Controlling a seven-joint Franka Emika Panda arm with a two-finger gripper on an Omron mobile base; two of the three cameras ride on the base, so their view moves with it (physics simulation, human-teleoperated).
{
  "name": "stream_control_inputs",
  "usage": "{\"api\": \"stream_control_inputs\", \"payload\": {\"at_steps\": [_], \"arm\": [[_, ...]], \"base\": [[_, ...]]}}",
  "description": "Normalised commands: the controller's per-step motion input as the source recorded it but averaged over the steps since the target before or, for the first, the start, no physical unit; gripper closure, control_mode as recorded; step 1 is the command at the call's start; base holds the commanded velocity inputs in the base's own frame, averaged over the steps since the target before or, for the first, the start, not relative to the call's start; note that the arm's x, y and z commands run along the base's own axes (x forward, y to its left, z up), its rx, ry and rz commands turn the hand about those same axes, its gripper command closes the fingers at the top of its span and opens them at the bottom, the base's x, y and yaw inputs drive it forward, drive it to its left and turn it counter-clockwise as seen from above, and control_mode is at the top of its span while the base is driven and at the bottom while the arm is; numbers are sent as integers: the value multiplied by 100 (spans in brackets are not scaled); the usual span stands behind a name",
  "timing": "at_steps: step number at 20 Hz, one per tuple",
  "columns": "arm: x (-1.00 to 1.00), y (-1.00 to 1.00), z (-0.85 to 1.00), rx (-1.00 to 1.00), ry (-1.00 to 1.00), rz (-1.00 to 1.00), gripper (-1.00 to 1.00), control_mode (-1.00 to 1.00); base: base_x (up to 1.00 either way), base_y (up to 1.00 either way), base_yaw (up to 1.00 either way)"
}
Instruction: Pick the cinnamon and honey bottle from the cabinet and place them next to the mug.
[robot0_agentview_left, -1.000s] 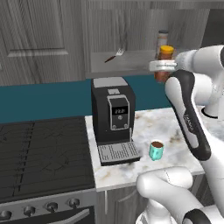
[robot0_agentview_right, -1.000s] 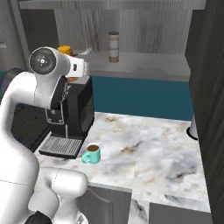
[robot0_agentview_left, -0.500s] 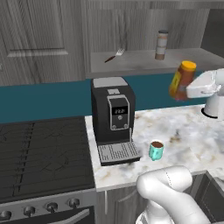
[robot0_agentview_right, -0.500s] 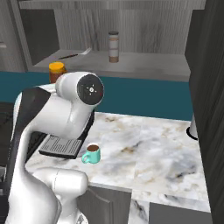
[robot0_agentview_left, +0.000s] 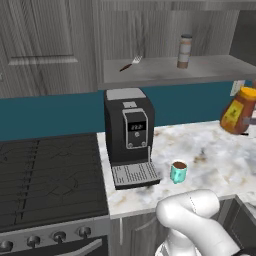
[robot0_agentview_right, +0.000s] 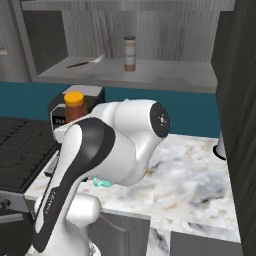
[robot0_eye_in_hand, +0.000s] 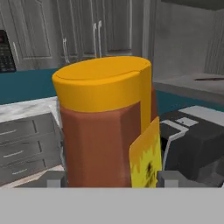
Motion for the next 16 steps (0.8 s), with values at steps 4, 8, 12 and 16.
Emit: {"api": "stream_control_inputs", "payload": {"at_steps": [4,8,12,16], "arm": [[-11,-23,-59,0,19,2,100,-100],[3,0,-82,-2,34,0,100,-100],[14,-1,-91,0,30,0,100,-100],[1,-8,-86,0,14,-1,100,-100]], "base": [[0,0,0],[0,0,0],[0,0,0],[0,0,0]]}}
